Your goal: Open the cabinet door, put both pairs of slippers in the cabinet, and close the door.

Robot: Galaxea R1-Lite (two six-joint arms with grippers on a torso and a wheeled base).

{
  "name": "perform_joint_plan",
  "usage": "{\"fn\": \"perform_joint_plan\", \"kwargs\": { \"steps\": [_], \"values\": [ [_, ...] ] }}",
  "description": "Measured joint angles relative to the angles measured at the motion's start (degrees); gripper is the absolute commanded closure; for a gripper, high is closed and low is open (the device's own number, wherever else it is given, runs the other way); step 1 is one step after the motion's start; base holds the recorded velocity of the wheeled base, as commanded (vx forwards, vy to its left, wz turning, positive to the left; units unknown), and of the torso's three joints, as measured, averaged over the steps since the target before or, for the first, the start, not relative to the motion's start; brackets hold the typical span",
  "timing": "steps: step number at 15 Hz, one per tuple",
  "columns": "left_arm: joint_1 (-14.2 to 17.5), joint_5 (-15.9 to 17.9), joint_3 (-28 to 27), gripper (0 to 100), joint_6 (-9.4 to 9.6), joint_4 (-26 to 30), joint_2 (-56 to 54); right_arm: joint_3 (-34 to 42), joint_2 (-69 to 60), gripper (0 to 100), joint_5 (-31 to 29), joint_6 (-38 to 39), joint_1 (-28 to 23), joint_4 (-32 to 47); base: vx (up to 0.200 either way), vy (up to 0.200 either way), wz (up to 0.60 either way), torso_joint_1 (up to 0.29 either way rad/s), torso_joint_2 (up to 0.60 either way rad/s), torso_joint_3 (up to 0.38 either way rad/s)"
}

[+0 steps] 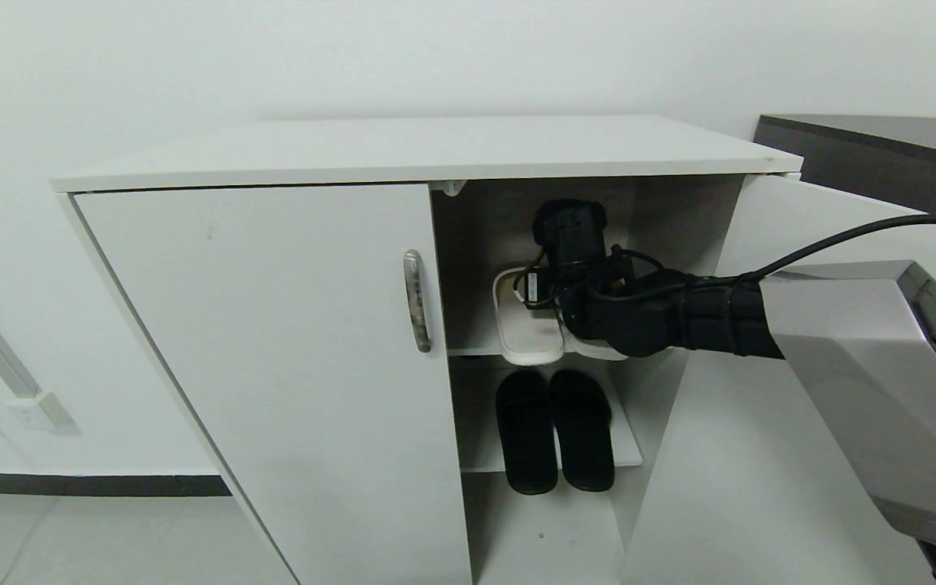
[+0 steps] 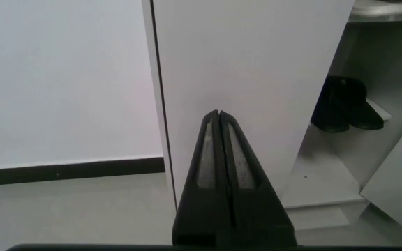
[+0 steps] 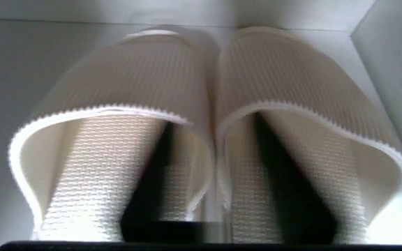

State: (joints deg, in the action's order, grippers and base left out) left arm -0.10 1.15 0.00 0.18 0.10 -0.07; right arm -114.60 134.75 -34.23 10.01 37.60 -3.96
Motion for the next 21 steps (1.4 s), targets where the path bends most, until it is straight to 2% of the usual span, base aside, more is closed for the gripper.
{"fn": "perform_joint_plan", "kwargs": {
  "steps": [6,15,18,21],
  "values": [
    [0.0,0.0,0.0,100,0.0,0.0,0.0,1.16,-0.6,0,-1.78,0.0,0.66,0.02,0.0,0.0,0.0,0.0,0.0,0.0],
    [0.0,-0.06,0.0,100,-0.09,0.0,0.0,9.84,-5.56,0,-2.69,0.94,2.51,-1.72,0.0,0.0,0.0,0.0,0.0,0.0],
    [0.0,-0.09,0.0,100,-0.09,0.0,0.0,15.18,-8.4,0,-2.72,0.79,3.06,-5.12,0.0,0.0,0.0,0.0,0.0,0.0],
    [0.0,-0.04,0.0,100,-0.09,0.0,0.0,23.74,-12.53,0,-2.69,0.57,4.99,-10.05,0.0,0.0,0.0,0.0,0.0,0.0]
  ]
}}
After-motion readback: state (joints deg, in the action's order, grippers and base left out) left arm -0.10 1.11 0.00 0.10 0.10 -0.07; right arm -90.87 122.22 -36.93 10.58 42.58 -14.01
